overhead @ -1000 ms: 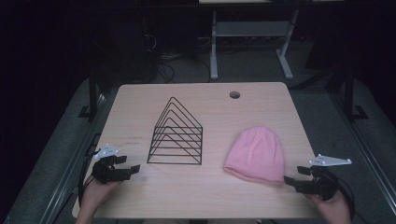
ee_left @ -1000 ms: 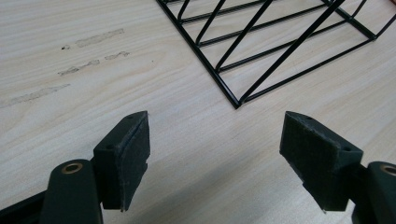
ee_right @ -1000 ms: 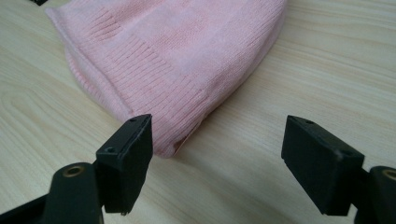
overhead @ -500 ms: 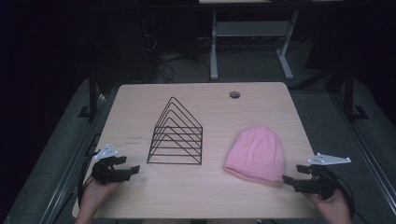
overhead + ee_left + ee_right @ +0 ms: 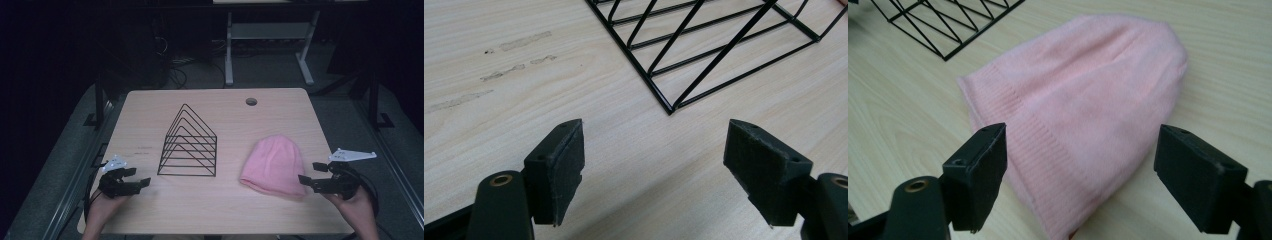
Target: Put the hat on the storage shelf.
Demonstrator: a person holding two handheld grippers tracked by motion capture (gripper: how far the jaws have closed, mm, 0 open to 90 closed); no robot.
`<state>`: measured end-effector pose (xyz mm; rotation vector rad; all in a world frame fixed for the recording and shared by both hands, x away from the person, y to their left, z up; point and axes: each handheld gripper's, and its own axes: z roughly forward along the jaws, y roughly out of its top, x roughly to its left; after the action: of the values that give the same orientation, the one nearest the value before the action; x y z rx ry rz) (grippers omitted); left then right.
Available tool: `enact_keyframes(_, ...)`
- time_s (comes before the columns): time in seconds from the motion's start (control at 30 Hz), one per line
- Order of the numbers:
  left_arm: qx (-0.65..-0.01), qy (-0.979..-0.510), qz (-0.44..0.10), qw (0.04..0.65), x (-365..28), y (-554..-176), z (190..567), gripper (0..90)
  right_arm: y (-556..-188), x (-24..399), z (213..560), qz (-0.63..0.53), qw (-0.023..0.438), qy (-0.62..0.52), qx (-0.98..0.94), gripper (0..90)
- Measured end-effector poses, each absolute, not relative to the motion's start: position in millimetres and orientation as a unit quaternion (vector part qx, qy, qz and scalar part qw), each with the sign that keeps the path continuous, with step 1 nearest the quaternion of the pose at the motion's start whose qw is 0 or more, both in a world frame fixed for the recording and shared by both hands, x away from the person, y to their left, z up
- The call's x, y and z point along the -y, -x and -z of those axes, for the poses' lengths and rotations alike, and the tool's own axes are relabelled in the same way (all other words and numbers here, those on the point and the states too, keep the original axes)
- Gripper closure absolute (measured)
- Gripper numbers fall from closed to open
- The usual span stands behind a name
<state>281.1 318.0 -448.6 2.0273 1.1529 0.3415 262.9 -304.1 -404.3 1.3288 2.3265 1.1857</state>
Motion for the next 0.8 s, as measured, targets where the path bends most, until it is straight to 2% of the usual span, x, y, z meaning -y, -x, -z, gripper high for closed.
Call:
enact_keyframes(0.23,-0.451,-0.795,-0.131,0.384,-318,-282,449,24.5,-283,295,396,-0.389,0.112,-0.436,-0.804,20.8)
enact_keyframes(0.8,-0.449,-0.796,-0.128,0.386,-320,-282,448,24.5,-324,274,387,-0.339,0.08,-0.427,-0.834,20.6)
